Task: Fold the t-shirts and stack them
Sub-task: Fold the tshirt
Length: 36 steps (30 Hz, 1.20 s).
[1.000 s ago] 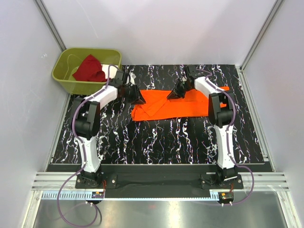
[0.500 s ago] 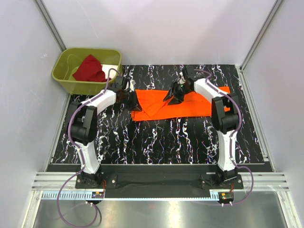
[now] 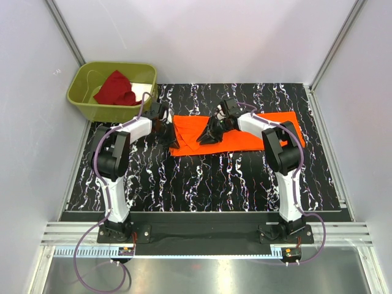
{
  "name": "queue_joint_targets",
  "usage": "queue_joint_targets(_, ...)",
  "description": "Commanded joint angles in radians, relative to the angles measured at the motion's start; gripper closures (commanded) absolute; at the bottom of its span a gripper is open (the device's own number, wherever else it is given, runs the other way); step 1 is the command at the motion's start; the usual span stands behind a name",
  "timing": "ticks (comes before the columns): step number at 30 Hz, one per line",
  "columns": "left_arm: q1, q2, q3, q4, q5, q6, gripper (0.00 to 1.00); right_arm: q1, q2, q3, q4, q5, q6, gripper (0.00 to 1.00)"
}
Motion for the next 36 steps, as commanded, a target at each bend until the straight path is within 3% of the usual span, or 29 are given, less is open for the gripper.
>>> queue_joint_targets(1,0.009,0.008,0.04,0.009,-0.022,0.019,0.86,0.017,0.015,-0.014,0.071,-0.03,0.051,0.66)
queue_joint_targets(7,0.012,-0.002,0.046,0.014,-0.018,0.011,0.86,0.029,0.037,-0.04,0.103,-0.026,0.082,0.61)
queue_joint_targets(20,0.014,-0.001,0.065,0.005,-0.007,0.013,0.86,0.035,0.095,-0.037,0.125,-0.027,0.105,0.62)
queue_joint_targets(24,0.014,0.001,0.062,0.006,-0.007,0.011,0.86,0.034,0.109,-0.01,0.126,-0.03,0.111,0.67)
queue_joint_targets(28,0.014,0.004,0.051,0.013,-0.009,0.01,0.86,0.035,0.104,0.016,0.117,-0.03,0.111,0.82)
queue_joint_targets(36,0.014,0.005,0.043,0.019,-0.005,0.008,0.86,0.034,0.093,0.049,0.1,-0.04,0.132,0.99)
